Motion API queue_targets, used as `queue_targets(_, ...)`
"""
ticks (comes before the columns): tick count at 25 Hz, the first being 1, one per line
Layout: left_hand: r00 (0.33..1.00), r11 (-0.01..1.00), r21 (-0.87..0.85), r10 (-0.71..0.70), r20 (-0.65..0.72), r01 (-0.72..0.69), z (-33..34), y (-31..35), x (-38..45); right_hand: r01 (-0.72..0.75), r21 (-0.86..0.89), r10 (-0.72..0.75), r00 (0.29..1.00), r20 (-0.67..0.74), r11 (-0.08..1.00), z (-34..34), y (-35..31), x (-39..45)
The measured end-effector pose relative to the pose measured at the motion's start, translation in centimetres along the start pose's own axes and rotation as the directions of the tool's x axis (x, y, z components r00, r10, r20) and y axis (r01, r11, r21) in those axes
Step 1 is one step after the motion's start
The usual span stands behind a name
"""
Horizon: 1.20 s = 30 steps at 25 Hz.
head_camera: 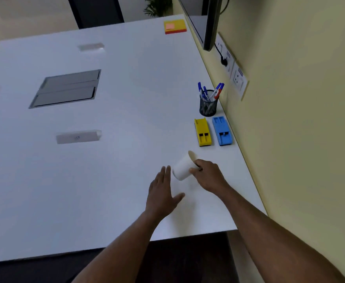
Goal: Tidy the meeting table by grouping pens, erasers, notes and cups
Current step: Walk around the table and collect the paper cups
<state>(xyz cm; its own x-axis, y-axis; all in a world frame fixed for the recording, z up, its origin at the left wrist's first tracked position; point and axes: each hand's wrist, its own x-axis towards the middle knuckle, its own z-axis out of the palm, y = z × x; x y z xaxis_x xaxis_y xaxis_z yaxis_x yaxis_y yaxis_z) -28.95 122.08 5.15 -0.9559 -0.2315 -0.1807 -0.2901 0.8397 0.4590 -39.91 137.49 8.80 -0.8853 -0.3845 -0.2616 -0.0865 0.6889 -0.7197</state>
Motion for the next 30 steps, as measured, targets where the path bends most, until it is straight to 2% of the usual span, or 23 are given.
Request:
queue_targets(3, 0.981, 1.0, -0.013, -0.007, -0.196, 0.004, -2.6, -0.9, -0.4, 0.054, 0.083, -0.061, 0.994, 0.088, 0.995, 1.7, -3.3, -0.4)
queue_targets(6, 0.958, 0.999, -0.031, -0.003, -0.286, -0.007, -4.9, -2.0, -0.4, 0.123, 0.112, -0.138, 0.98, 0.142, 0.986, 3.0, -6.5, -0.6)
queue_targets(10, 0.951, 0.994, -0.102, -0.067, -0.303, 0.037, -6.5, -3.1, -0.4, 0.11, 0.182, -0.15, 0.962, 0.226, 0.977, 4.2, -8.8, -0.8)
queue_targets(14, 0.938, 0.992, -0.115, -0.087, -0.334, 0.05, -8.0, -4.9, -0.7, 0.128, 0.168, -0.178, 0.928, 0.327, 0.977, 4.5, -11.5, -0.1)
queue_targets(20, 0.925, 0.977, -0.205, -0.135, -0.354, 0.064, -9.9, -7.2, 0.4, 0.13, 0.16, -0.179, 0.92, 0.348, 0.979, 5.6, -14.1, 2.5)
queue_targets(26, 0.91, 0.957, -0.271, -0.2, -0.364, 0.102, -11.5, -10.7, 1.9, 0.072, 0.194, -0.157, 0.869, 0.469, 0.978, 7.8, -16.8, 5.7)
queue_targets(30, 0.909, 0.95, -0.296, -0.208, -0.361, 0.099, -12.1, -13.5, 3.4, 0.054, 0.161, -0.127, 0.866, 0.484, 0.986, 9.8, -18.2, 8.0)
